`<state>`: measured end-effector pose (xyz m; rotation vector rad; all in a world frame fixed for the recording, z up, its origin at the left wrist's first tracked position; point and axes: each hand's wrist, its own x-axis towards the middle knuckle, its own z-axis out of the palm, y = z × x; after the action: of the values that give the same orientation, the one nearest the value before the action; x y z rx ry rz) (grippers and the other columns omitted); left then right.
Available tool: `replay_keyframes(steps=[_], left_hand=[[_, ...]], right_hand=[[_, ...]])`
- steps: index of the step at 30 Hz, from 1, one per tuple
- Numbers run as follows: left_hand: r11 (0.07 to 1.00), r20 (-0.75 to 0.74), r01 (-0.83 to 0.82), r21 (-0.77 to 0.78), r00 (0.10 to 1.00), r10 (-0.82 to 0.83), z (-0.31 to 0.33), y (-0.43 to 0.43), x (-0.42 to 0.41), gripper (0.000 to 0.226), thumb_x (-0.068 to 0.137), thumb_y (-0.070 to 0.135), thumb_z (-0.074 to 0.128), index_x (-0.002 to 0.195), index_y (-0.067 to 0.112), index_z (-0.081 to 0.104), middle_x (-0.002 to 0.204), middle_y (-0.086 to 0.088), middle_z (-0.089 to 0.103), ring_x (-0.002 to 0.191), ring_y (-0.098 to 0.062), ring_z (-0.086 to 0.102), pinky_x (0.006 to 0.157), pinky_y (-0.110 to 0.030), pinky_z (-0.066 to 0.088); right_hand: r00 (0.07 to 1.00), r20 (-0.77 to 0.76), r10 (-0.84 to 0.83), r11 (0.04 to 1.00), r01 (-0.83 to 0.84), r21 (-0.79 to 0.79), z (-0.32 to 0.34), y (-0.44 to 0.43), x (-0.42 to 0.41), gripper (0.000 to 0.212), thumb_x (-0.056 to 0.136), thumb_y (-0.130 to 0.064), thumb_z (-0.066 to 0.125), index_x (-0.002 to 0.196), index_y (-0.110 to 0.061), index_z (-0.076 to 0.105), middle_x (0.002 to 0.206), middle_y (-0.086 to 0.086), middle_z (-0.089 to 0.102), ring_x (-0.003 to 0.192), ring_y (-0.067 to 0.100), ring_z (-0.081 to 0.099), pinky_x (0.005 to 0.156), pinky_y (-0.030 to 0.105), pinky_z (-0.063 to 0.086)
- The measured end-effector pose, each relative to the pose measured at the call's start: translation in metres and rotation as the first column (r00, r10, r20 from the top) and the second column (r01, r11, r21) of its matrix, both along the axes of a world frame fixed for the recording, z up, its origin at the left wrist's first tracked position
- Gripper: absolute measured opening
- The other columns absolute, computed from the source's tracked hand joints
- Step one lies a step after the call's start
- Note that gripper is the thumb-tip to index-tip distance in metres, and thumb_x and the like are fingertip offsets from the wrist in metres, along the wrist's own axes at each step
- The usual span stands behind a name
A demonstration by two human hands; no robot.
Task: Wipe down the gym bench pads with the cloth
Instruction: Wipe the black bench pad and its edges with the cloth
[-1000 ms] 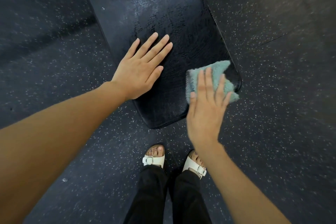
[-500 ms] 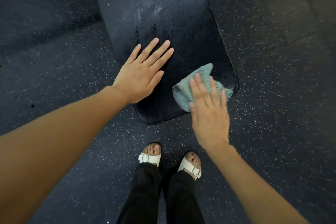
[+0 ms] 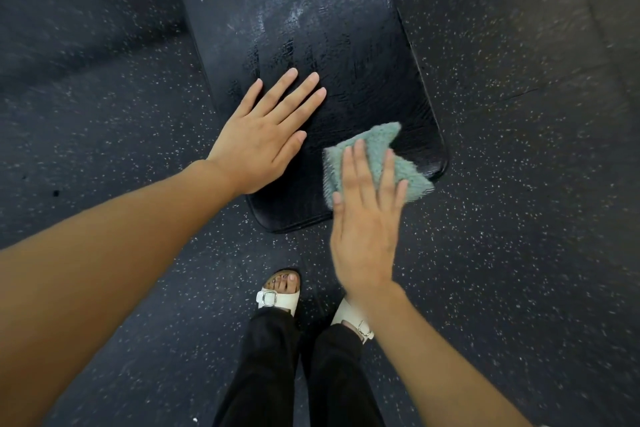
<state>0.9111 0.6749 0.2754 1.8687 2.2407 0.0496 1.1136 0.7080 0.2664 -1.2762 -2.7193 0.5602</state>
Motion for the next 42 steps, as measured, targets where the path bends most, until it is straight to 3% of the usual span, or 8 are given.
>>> replay_keyframes(steps=[9, 16, 20, 23, 26, 32, 37, 42], left_hand=[[1.0, -0.012, 0.003, -0.001, 1.0, -0.003, 0.0, 0.0, 0.001, 0.056, 0.104, 0.035, 0.017, 0.158, 0.022, 0.013, 0.166, 0.004, 0.008, 0.153, -0.02, 0.003, 0.122, -0.05, 0.009], [1.0, 0.0, -0.01, -0.004, 1.0, 0.01, 0.0, -0.001, 0.001, 0.056, 0.105, 0.036, 0.015, 0.159, 0.023, 0.01, 0.166, 0.005, 0.005, 0.153, -0.019, 0.0, 0.123, -0.048, 0.005], [1.0, 0.005, -0.014, 0.007, 1.0, 0.014, -0.001, 0.0, 0.002, 0.056, 0.105, 0.036, 0.015, 0.159, 0.023, 0.011, 0.166, 0.005, 0.006, 0.153, -0.019, 0.0, 0.123, -0.048, 0.005], [1.0, 0.008, -0.018, 0.017, 1.0, 0.018, -0.002, 0.0, 0.002, 0.056, 0.105, 0.036, 0.015, 0.158, 0.023, 0.012, 0.166, 0.005, 0.006, 0.153, -0.019, 0.0, 0.123, -0.049, 0.006], [0.999, 0.005, -0.019, 0.027, 1.0, 0.019, -0.002, 0.0, 0.002, 0.056, 0.104, 0.036, 0.016, 0.158, 0.023, 0.012, 0.166, 0.005, 0.007, 0.153, -0.019, 0.001, 0.123, -0.049, 0.006], [0.999, -0.001, -0.013, 0.035, 1.0, 0.013, -0.002, 0.0, 0.002, 0.056, 0.104, 0.034, 0.019, 0.158, 0.022, 0.015, 0.165, 0.004, 0.01, 0.153, -0.02, 0.005, 0.122, -0.048, 0.008], [0.999, 0.004, -0.014, 0.032, 1.0, 0.013, 0.0, 0.0, 0.002, 0.055, 0.104, 0.034, 0.02, 0.158, 0.023, 0.015, 0.165, 0.004, 0.01, 0.153, -0.02, 0.005, 0.122, -0.049, 0.008], [0.999, 0.011, -0.014, 0.031, 1.0, 0.014, -0.001, -0.001, 0.002, 0.055, 0.104, 0.035, 0.018, 0.158, 0.023, 0.013, 0.166, 0.005, 0.008, 0.153, -0.019, 0.003, 0.123, -0.047, 0.006]], right_hand=[[0.932, 0.078, 0.354, 0.932, -0.358, 0.057, -0.003, 0.011, 0.019, 0.058, 0.101, -0.03, 0.028, 0.157, -0.022, 0.015, 0.163, -0.007, 0.011, 0.152, 0.02, 0.007, 0.123, 0.04, 0.002], [0.956, 0.139, 0.257, 0.962, -0.267, 0.062, -0.008, 0.077, 0.057, 0.057, 0.104, -0.031, 0.022, 0.156, -0.03, 0.001, 0.164, -0.011, -0.002, 0.152, 0.015, -0.005, 0.123, 0.037, -0.007], [0.988, 0.021, 0.155, 0.988, -0.155, 0.024, -0.004, 0.088, 0.063, 0.053, 0.106, -0.028, 0.024, 0.156, -0.025, 0.008, 0.163, -0.011, 0.008, 0.15, 0.01, -0.011, 0.123, 0.033, -0.006], [0.996, -0.018, 0.093, 0.996, -0.093, 0.017, -0.004, 0.071, 0.053, 0.051, 0.106, -0.027, 0.023, 0.155, -0.023, 0.012, 0.163, -0.008, 0.013, 0.152, 0.02, -0.006, 0.124, 0.04, -0.004], [0.989, 0.024, 0.143, 0.989, -0.144, 0.041, -0.004, 0.046, 0.036, 0.053, 0.104, -0.027, 0.025, 0.156, -0.024, 0.013, 0.163, -0.006, 0.012, 0.152, 0.025, -0.002, 0.123, 0.04, -0.01], [0.951, 0.061, 0.304, 0.949, -0.308, 0.07, 0.0, -0.004, 0.002, 0.056, 0.101, -0.03, 0.028, 0.156, -0.022, 0.021, 0.163, -0.007, 0.019, 0.151, 0.025, 0.008, 0.122, 0.044, 0.0], [0.905, 0.101, 0.414, 0.9, -0.423, 0.103, -0.004, 0.027, 0.022, 0.06, 0.1, -0.024, 0.032, 0.157, -0.024, 0.013, 0.163, -0.011, 0.009, 0.151, 0.017, 0.005, 0.123, 0.039, 0.0], [0.925, 0.149, 0.351, 0.926, -0.366, 0.089, -0.006, 0.065, 0.044, 0.058, 0.102, -0.026, 0.025, 0.157, -0.028, 0.007, 0.164, -0.011, 0.003, 0.152, 0.016, -0.001, 0.123, 0.039, -0.003]])
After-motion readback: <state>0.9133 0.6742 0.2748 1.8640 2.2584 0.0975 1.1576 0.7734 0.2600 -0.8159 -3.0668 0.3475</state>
